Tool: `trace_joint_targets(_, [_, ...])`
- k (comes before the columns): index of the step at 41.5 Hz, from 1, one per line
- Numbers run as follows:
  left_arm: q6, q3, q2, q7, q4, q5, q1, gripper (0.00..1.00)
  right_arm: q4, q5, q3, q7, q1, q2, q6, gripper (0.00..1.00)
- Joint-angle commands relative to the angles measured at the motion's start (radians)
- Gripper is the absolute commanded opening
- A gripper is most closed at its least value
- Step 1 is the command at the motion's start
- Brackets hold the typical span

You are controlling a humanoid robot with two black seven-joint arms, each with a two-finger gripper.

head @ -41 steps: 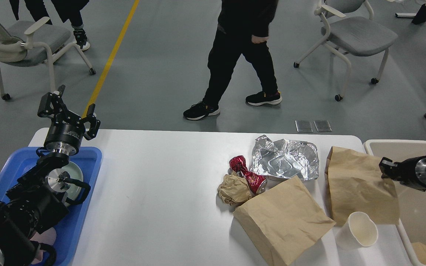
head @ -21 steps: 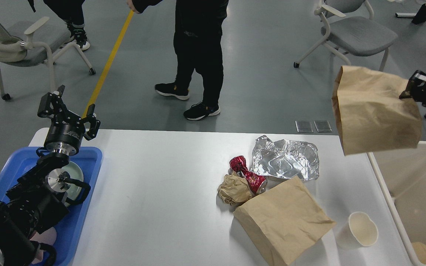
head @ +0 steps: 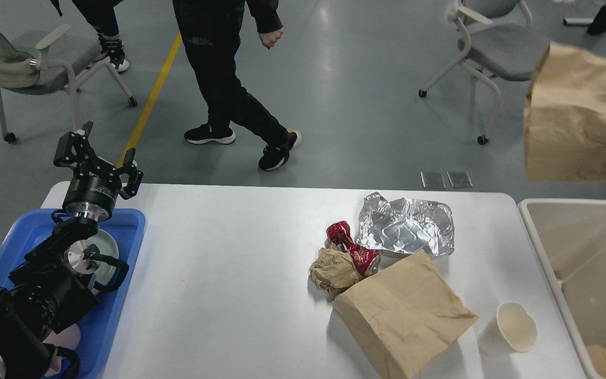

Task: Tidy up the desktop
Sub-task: 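Grasp the brown paper bag with the right gripper and drop it in the bin, then swing the right gripper back over the bin toward the paper cup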

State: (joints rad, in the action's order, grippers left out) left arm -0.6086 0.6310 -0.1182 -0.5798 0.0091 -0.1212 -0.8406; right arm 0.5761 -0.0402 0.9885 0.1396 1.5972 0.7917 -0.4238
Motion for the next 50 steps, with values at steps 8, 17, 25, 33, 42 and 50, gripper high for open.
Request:
trace_joint_targets(8, [0.0, 0.001, 0.0, 0.0, 0.0, 0.0, 0.0, 0.97, -0.117, 0.048, -0.094, 0.0, -0.503, -0.009, 0.172, 0.0])
trace_joint_targets(17, [0.0, -0.001, 0.0, 0.0, 0.0, 0.0, 0.0, 0.97, -0.148, 0.048, -0.212, 0.0, -0.652, -0.038, 0.313, 1.0])
trace_joint_targets(25, [0.0, -0.001, 0.0, 0.0, 0.0, 0.0, 0.0, 0.97, -0.147, 0.048, -0.215, 0.0, -0.651, -0.04, 0.315, 1.0])
trace_joint_targets(33, [0.001, -0.001, 0.0, 0.0, 0.0, 0.0, 0.0, 0.97, -0.124, 0.039, -0.182, -0.002, -0.485, -0.072, 0.297, 1.0])
trace_joint_targets(42, [0.0, -0.001, 0.0, 0.0, 0.0, 0.0, 0.0, 0.97, -0.042, 0.036, 0.044, -0.003, -0.099, -0.228, 0.139, 1.0])
trace_joint_targets(50, [0.0, -0.001, 0.0, 0.0, 0.0, 0.0, 0.0, 0.97, 0.066, 0.039, 0.249, -0.003, 0.19, -0.488, -0.033, 1.0])
